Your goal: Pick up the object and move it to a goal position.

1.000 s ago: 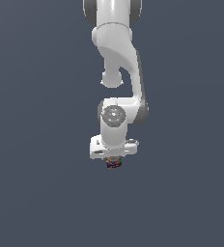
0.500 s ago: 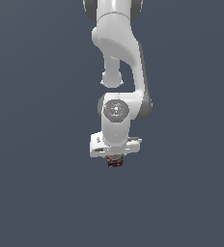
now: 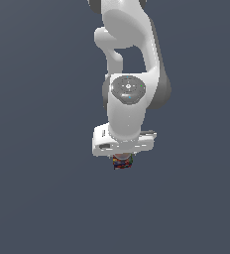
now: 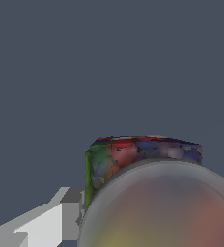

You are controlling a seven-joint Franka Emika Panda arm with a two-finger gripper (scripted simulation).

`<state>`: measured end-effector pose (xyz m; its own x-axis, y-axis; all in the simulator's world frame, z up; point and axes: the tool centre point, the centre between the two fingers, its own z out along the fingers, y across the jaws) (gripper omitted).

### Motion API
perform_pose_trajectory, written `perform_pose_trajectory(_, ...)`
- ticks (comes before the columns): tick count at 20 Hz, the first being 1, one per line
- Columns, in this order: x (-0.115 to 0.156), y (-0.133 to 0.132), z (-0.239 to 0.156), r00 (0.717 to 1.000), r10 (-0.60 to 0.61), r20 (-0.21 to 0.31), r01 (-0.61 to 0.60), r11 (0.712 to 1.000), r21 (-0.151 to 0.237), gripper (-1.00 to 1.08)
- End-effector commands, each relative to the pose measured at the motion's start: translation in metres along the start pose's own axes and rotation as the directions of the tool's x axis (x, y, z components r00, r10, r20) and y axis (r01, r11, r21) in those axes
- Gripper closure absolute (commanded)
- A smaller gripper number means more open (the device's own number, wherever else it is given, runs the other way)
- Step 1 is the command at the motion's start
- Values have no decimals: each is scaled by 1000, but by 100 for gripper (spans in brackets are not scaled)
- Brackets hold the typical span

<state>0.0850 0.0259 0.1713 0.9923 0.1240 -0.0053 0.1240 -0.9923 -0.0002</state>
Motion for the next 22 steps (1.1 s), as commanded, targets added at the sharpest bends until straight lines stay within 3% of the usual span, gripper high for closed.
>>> perform_pose_trajectory(1,6,-4,-28,1000,0,-4,0,1000,0,108)
perform_pose_trajectory(11,29,-17,-116,1000,0,-5,0,1000,0,108)
perform_pose_trajectory(22,41,-22,-155,1000,0,-5,0,1000,0,108)
